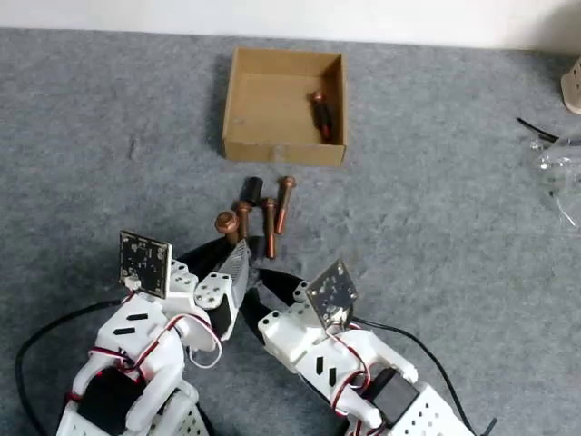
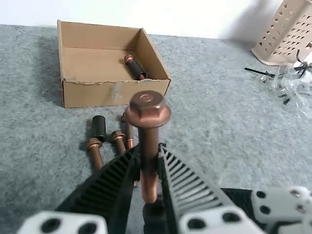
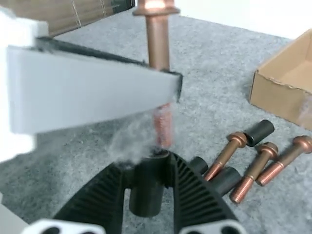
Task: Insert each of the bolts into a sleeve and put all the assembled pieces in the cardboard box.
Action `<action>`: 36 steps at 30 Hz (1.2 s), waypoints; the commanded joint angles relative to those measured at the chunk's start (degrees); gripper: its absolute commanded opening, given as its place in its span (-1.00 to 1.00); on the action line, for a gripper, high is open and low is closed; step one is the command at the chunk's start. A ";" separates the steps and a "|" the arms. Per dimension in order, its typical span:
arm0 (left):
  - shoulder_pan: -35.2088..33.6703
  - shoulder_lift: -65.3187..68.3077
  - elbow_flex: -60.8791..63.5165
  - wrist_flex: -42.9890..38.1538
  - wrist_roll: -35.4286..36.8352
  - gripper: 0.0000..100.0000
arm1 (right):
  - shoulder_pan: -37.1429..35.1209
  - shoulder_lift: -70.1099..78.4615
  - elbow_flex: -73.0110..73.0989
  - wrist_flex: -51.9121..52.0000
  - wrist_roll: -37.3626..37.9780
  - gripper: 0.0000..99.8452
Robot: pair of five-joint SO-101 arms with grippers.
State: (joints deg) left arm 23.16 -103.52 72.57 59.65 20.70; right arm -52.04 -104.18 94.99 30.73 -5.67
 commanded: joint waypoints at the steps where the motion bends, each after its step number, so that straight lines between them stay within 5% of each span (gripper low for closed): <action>1: 0.92 -0.31 -4.79 0.00 -0.09 -0.99 | -0.22 -1.10 -0.57 -2.68 0.79 -0.99; 36: 5.32 -0.31 -5.49 4.40 -0.35 -0.99 | 0.92 -1.19 -0.57 -2.33 0.88 -0.99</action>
State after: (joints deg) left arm 27.74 -103.87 67.47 64.84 20.79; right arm -50.37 -104.18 94.99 30.20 -5.58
